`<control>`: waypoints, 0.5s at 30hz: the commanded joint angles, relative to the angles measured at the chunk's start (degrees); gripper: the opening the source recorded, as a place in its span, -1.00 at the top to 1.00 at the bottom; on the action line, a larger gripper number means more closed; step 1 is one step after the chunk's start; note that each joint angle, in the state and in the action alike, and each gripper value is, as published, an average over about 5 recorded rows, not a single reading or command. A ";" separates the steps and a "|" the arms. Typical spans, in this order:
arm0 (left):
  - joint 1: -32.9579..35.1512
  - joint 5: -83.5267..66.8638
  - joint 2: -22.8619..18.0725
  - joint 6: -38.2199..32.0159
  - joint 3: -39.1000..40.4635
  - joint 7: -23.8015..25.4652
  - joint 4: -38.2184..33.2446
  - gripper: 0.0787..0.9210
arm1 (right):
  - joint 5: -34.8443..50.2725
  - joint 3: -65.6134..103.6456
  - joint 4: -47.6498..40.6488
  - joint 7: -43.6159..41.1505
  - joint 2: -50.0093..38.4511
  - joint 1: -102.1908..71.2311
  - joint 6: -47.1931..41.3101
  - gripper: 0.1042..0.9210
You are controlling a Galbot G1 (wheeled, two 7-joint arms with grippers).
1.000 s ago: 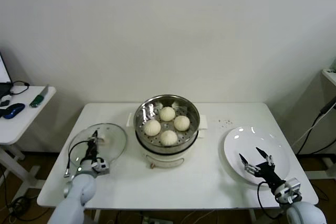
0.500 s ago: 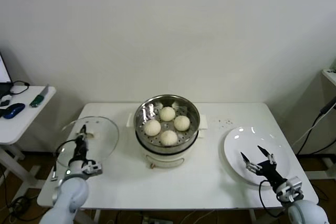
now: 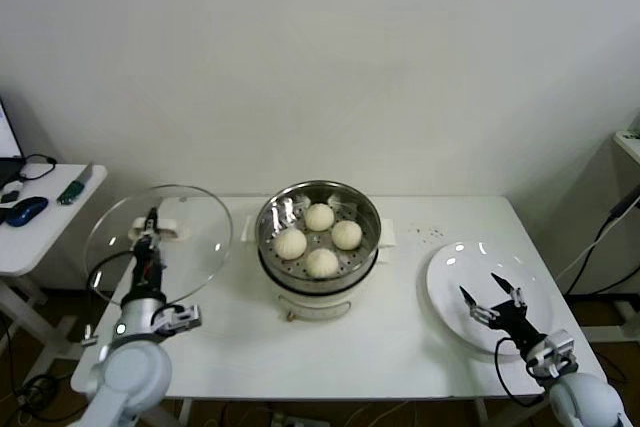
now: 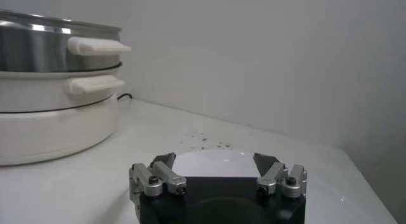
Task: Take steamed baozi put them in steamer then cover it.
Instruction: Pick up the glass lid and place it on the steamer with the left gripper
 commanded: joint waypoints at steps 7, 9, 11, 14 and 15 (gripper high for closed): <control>-18.27 7.92 -2.89 11.94 23.29 17.46 -7.71 0.83 | -2.00 -1.12 -4.05 0.08 0.71 3.21 0.71 -0.76; -19.92 10.32 -5.39 11.94 25.19 18.81 -5.81 0.83 | -2.40 -1.18 -4.66 0.06 1.20 3.58 0.89 -0.76; -20.94 12.22 -7.75 11.94 26.56 19.56 -3.52 0.83 | -2.72 -1.13 -4.84 -0.05 1.64 3.76 1.03 -0.76; -22.40 13.86 -10.83 11.94 28.06 19.95 -0.16 0.83 | -3.09 -0.76 -5.14 -0.24 1.98 3.82 1.29 -0.76; -22.84 14.15 -11.78 11.94 28.32 19.99 0.87 0.83 | -3.11 -0.58 -5.24 -0.28 1.98 3.78 1.34 -0.76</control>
